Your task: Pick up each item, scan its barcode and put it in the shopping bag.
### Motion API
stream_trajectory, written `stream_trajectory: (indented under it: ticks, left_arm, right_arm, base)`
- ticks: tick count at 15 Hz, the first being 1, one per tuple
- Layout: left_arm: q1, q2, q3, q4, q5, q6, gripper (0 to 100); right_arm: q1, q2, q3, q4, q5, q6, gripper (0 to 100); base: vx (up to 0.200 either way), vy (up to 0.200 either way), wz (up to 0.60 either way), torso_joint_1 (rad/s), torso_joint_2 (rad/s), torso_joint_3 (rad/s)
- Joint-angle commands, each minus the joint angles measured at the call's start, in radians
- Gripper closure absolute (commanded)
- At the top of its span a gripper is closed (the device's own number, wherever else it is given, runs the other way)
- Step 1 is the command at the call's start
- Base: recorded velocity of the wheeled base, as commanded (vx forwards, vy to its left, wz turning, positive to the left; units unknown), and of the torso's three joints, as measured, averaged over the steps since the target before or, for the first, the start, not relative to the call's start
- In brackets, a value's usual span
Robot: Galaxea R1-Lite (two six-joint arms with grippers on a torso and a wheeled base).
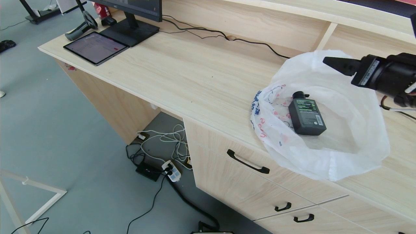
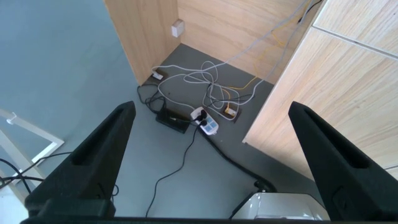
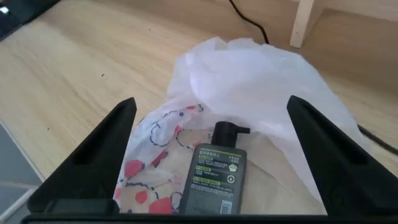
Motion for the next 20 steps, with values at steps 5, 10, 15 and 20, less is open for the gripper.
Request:
stream_trajectory:
  ticks: [5, 10, 15, 20]
  left_arm:
    - [0.0, 0.0, 0.0, -0.001, -0.001, 0.0, 0]
    - [0.0, 0.0, 0.0, -0.001, 0.001, 0.001, 0]
    - [0.0, 0.0, 0.0, -0.001, 0.001, 0.001, 0]
    - [0.0, 0.0, 0.0, -0.001, 0.001, 0.003, 0]
  right_arm:
    - [0.04, -0.362, 0.325, -0.026, 0.042, -0.206, 0]
    - [0.04, -0.438, 0.439, -0.027, 0.067, -0.2, 0]
    - [0.04, -0.434, 0.441, -0.029, 0.113, -0.142, 0]
    - [0.037, -0.442, 0.439, -0.03, 0.113, -0.142, 0]
  base:
    - [0.0, 0.0, 0.0, 0.0, 0.0, 0.0]
    - [0.0, 0.0, 0.0, 0.0, 0.0, 0.0]
    - [0.0, 0.0, -0.36, 0.0, 0.0, 0.002]
    - [0.0, 0.0, -0.6, 0.0, 0.0, 0.002]
